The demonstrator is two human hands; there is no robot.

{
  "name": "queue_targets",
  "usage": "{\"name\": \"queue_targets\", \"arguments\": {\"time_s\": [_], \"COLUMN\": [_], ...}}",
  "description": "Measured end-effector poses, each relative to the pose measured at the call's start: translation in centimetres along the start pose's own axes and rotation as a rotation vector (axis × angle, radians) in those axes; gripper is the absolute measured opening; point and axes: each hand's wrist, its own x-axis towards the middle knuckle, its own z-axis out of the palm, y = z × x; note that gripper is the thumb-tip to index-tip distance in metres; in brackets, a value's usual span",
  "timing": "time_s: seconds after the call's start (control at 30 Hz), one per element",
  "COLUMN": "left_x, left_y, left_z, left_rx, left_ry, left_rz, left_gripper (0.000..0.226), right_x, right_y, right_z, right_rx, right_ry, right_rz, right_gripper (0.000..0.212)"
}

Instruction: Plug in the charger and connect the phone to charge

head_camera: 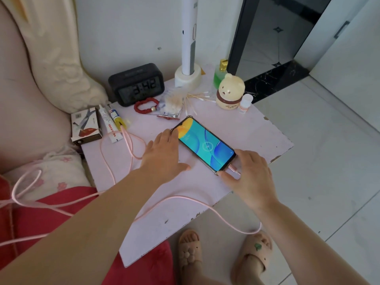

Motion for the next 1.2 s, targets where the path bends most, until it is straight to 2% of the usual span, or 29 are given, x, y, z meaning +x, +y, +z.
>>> {"name": "queue_targets", "arguments": {"time_s": [0.27,0.77,1.03,1.2], "left_x": [0.3,0.8,0.1,-1.0], "left_y": [-0.2,0.3,0.9,2.7], "left_z": [0.2,0.0,-0.3,-2.3], "left_rx": [-0.084,-0.062,0.010,-0.008], "left_ry": [0.001,-0.043,-0.098,-0.158], "left_rz": [-0.007,-0.043,-0.103,-0.166], "left_gripper": [0.105,0.105,0.094,0.083], "right_x": [0.6,1.1,3.7,4.7], "right_y": [0.0,0.3,0.5,0.3], "right_z": [0.1,-0.1,-0.2,-2.2], "right_rx": [-0.004,0.012,0.054,0.025], "right_ry": [-0.010,-0.058,-0.144,-0.337], "right_rz": [-0.038,-0.080,-0.123,-0.094], "right_gripper": [0.072,0.074,0.066,0.057]}}
